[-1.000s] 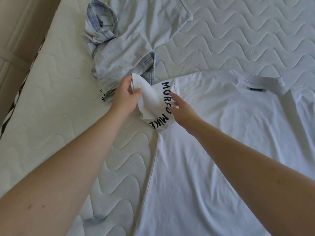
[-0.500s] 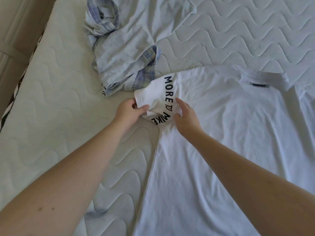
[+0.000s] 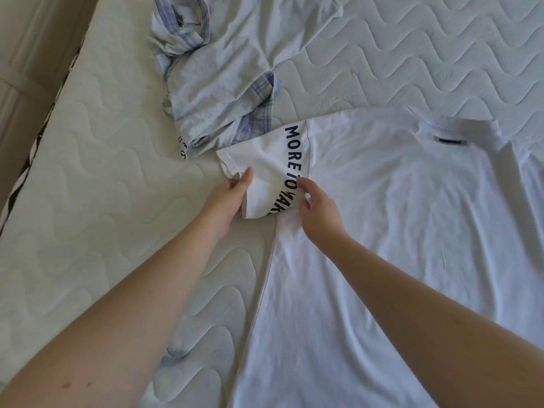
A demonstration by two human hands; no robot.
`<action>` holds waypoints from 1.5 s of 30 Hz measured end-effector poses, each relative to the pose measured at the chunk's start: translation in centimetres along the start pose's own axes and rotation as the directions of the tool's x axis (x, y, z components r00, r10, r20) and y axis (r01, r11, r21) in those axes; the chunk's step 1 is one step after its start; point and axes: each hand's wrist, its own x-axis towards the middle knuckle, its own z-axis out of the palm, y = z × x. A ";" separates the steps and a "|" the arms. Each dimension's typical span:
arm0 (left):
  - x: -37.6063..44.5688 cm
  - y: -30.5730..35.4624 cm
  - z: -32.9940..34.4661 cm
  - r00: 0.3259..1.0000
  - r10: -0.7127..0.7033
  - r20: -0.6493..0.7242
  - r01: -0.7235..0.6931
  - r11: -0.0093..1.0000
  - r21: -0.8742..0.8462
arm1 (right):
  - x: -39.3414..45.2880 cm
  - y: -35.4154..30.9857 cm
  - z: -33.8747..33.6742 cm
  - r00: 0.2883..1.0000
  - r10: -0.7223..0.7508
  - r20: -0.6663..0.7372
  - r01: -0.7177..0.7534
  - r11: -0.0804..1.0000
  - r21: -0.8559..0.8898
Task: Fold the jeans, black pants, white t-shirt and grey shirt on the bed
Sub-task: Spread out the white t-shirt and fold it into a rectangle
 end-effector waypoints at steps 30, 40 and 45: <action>-5.2 -5.0 2.1 0.984 0.176 -0.004 -0.174 0.966 -0.192 | -2.8 1.8 -0.9 0.906 -0.423 0.012 0.380 0.800 -0.465; -4.7 -9.2 3.2 0.988 0.149 -0.049 -0.112 0.889 0.443 | -2.8 2.8 -1.2 0.894 -0.448 0.029 0.393 0.750 -0.531; -4.3 -6.6 2.1 0.892 0.409 -0.194 -0.242 0.792 0.560 | -2.6 1.9 -0.7 0.935 -0.352 -0.036 0.271 0.777 -0.568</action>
